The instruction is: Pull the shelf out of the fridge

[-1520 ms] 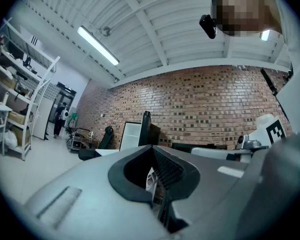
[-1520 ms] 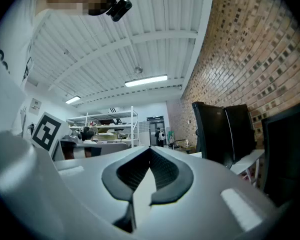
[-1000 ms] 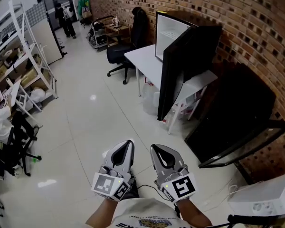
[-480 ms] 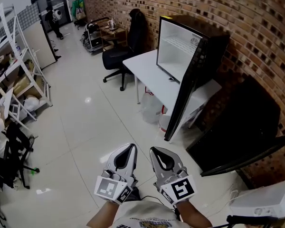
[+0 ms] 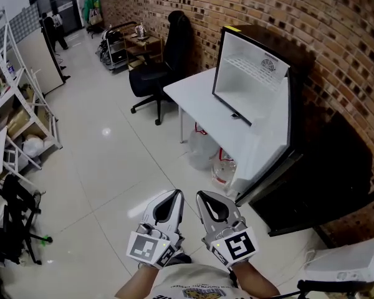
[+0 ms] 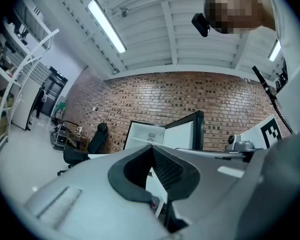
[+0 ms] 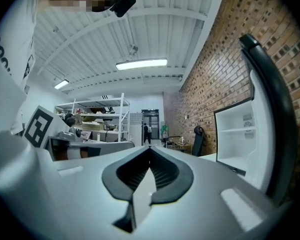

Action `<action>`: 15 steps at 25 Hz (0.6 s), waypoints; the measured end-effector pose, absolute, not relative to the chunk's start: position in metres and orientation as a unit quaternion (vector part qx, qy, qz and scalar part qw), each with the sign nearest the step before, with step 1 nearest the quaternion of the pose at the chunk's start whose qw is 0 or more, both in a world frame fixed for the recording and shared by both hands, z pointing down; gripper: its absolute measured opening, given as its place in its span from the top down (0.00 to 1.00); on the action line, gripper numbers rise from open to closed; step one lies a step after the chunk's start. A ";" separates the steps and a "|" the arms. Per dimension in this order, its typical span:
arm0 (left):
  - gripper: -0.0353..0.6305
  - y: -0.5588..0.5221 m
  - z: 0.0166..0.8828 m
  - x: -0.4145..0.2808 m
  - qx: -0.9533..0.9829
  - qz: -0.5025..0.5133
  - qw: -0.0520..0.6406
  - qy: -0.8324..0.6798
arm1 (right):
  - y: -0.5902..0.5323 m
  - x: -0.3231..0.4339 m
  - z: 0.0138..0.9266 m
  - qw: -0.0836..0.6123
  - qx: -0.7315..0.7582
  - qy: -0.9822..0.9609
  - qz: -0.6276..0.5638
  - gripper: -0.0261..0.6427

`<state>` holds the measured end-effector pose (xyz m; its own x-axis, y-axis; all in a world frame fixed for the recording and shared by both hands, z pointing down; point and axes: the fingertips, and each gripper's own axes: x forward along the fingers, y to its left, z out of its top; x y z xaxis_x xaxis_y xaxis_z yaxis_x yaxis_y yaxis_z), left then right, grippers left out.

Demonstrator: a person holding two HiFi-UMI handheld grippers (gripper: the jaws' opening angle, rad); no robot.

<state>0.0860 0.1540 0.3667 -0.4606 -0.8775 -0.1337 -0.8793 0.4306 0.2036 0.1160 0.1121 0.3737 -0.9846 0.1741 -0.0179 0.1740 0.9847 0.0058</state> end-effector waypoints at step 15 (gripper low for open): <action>0.95 0.187 0.371 0.000 -0.530 0.135 0.000 0.837 | 0.137 0.033 0.372 0.013 0.057 0.998 0.012 0.95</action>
<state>0.0002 0.1869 0.3710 -0.4388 -0.8870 -0.1437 -0.8871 0.4021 0.2267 0.0332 0.1371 0.3721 -0.9932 0.1137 -0.0252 0.1130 0.9933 0.0257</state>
